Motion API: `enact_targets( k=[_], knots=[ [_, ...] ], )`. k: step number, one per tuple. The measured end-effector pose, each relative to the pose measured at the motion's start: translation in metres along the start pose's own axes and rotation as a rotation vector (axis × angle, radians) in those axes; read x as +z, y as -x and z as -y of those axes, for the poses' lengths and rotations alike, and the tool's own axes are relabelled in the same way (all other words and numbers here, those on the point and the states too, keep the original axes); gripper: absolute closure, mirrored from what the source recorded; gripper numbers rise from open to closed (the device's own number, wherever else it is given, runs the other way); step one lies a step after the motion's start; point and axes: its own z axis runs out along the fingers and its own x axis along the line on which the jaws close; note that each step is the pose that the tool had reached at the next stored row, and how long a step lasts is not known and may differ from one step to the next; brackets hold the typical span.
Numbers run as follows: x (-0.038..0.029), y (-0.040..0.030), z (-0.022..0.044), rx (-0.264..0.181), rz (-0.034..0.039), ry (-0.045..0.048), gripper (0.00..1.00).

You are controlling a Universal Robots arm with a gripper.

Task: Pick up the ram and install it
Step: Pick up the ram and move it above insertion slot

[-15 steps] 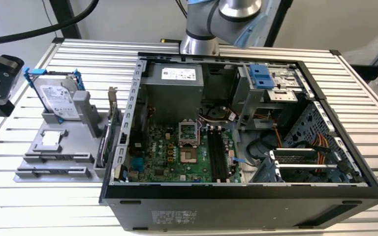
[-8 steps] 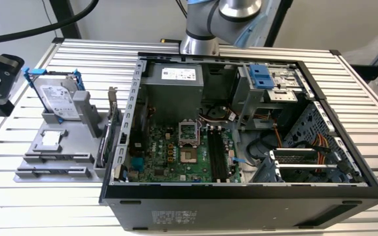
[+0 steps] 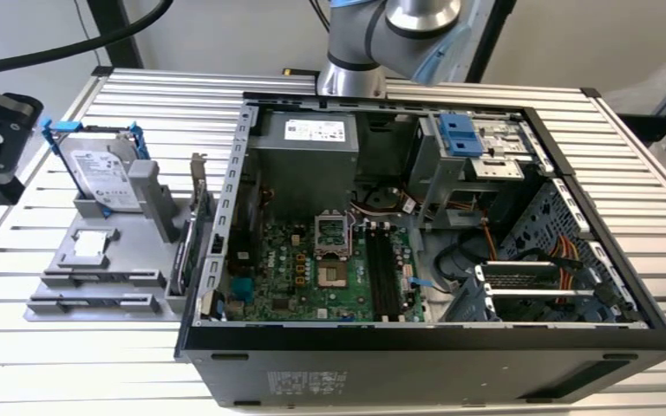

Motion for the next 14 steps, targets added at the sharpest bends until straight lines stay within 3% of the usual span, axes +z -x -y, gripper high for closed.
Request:
enact_targets(
  k=[14],
  knots=[
    [0.0000,-0.0005,-0.0005,-0.084,-0.0042,0.0016,1.00]
  ],
)
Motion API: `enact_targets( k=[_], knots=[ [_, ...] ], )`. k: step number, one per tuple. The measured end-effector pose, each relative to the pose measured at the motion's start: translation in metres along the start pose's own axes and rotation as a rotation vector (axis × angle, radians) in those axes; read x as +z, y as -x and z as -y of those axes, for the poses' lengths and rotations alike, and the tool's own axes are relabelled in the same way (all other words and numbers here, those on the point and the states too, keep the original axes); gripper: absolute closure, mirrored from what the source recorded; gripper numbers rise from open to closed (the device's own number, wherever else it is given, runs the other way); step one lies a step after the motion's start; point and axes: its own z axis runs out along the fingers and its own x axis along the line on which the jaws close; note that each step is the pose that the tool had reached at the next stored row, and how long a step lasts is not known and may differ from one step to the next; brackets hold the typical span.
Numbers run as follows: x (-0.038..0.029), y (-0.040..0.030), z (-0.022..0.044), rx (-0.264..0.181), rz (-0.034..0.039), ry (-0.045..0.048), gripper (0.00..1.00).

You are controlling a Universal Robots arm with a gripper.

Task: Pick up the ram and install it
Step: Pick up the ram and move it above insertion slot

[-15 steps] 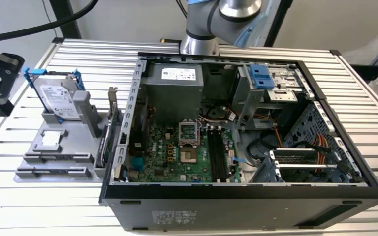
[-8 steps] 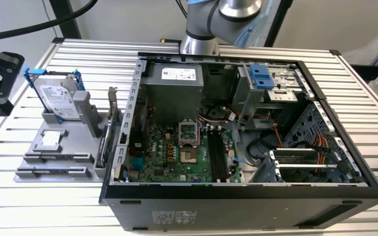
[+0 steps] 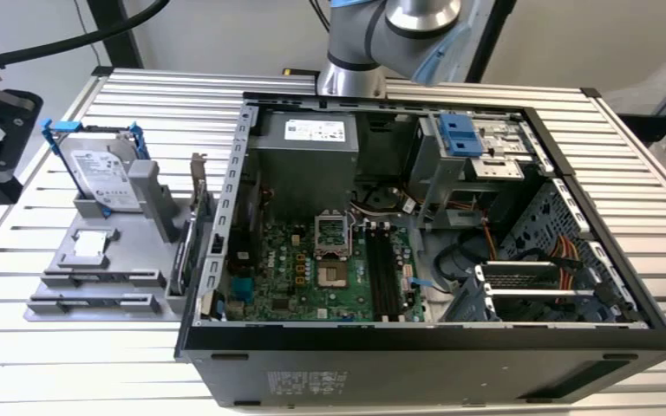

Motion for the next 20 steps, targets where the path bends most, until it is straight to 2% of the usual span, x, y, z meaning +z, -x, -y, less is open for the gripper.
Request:
enact_targets(
  k=[7,20],
  knots=[
    [0.0000,-0.0001,-0.0002,-0.036,-0.0017,0.0007,1.00],
    [0.0000,-0.0002,-0.0003,-0.058,-0.0029,0.0010,1.00]
  ],
)
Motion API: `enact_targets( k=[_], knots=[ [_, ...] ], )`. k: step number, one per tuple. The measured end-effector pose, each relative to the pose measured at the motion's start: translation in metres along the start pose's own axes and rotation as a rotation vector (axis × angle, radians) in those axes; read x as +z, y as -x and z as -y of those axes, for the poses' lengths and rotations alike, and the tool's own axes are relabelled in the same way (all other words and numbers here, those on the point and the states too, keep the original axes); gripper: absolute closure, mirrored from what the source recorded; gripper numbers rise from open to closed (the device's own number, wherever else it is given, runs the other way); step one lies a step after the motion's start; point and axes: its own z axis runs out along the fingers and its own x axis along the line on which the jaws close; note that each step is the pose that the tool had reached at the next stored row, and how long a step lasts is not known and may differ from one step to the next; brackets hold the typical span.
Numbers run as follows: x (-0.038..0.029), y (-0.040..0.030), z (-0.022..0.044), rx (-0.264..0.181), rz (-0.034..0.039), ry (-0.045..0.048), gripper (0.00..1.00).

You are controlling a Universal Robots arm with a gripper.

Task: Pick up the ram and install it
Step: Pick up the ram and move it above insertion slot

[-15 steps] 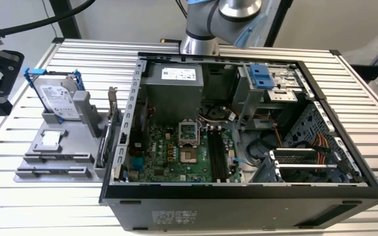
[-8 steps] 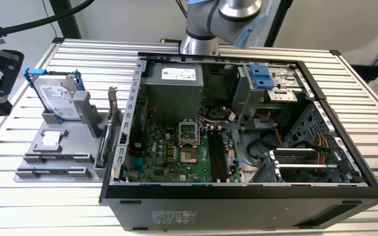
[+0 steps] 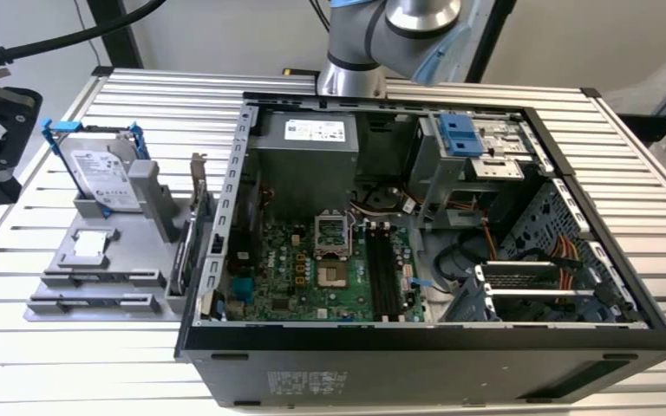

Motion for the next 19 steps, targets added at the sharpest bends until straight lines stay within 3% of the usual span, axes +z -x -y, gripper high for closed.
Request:
enact_targets(
  k=[19],
  knots=[
    [0.0000,-0.0001,0.0000,-0.034,-0.0017,0.0006,1.00]
  ],
)
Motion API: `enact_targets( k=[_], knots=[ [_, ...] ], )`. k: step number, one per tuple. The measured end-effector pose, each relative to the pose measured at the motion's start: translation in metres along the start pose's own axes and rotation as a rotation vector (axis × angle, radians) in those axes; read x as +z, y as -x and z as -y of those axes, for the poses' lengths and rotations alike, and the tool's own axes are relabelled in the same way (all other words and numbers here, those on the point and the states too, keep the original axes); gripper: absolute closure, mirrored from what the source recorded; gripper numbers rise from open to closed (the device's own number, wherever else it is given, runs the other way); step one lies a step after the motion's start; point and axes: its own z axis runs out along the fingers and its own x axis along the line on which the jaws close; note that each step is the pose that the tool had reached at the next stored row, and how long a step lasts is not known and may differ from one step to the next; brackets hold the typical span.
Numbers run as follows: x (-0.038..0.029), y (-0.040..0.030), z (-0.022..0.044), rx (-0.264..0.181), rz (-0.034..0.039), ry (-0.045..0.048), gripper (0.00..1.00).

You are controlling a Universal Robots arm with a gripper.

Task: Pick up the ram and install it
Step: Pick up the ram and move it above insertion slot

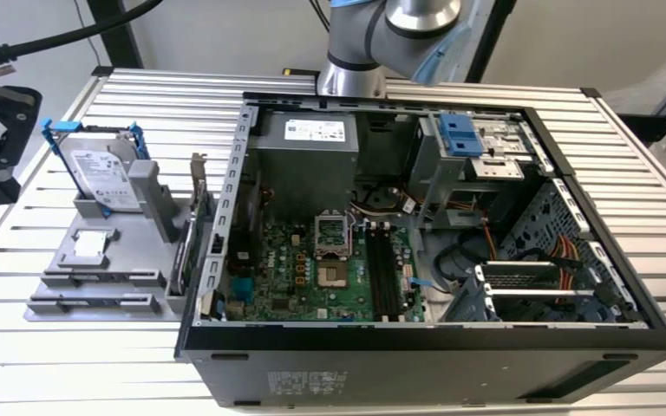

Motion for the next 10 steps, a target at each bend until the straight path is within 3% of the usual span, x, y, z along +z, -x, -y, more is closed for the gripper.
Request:
enact_targets(
  k=[10],
  knots=[
    [0.0000,-0.0002,0.0000,-0.031,-0.0014,0.0006,1.00]
  ],
)
